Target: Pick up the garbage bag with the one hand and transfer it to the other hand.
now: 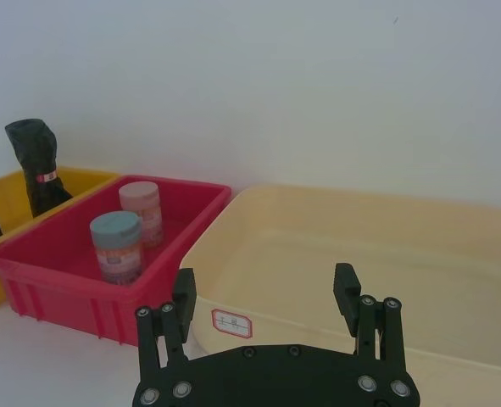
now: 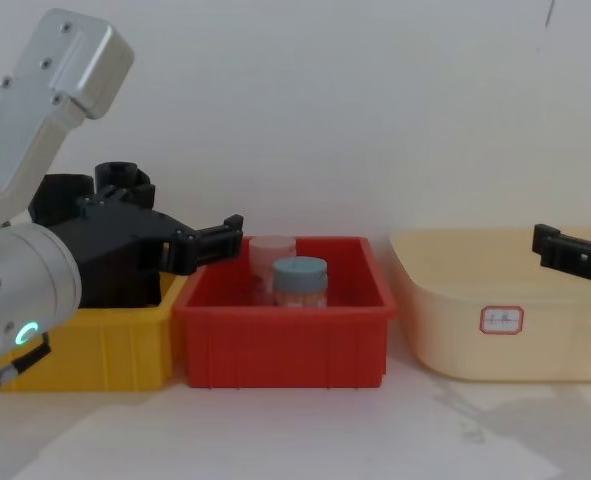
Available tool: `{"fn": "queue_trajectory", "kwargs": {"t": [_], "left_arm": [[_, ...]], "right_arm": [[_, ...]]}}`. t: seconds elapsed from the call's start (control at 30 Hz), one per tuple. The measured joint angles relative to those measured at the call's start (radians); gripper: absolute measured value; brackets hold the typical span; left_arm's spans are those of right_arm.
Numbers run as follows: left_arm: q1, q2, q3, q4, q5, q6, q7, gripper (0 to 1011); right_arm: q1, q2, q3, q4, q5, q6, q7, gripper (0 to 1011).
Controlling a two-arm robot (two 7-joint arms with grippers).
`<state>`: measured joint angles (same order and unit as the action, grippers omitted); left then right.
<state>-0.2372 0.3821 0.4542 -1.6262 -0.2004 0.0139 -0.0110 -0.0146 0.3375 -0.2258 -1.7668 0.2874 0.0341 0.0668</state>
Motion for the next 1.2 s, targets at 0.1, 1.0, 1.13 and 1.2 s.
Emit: {"fn": "queue_trajectory", "kwargs": {"t": [0.1, 1.0, 1.13, 1.2], "left_arm": [[0.000, 0.000, 0.000, 0.000, 0.000, 0.000, 0.000, 1000], [0.000, 0.000, 0.000, 0.000, 0.000, 0.000, 0.000, 1000], [0.000, 0.000, 0.000, 0.000, 0.000, 0.000, 0.000, 1000], [0.000, 0.000, 0.000, 0.000, 0.000, 0.000, 0.000, 1000]], "right_arm": [[0.000, 0.000, 0.000, 0.000, 0.000, 0.000, 0.000, 1001], [0.000, 0.000, 0.000, 0.000, 0.000, 0.000, 0.000, 1001], [0.000, 0.000, 0.000, 0.000, 0.000, 0.000, 0.000, 1001], [0.000, 0.000, 0.000, 0.000, 0.000, 0.000, 0.000, 1001]]}}
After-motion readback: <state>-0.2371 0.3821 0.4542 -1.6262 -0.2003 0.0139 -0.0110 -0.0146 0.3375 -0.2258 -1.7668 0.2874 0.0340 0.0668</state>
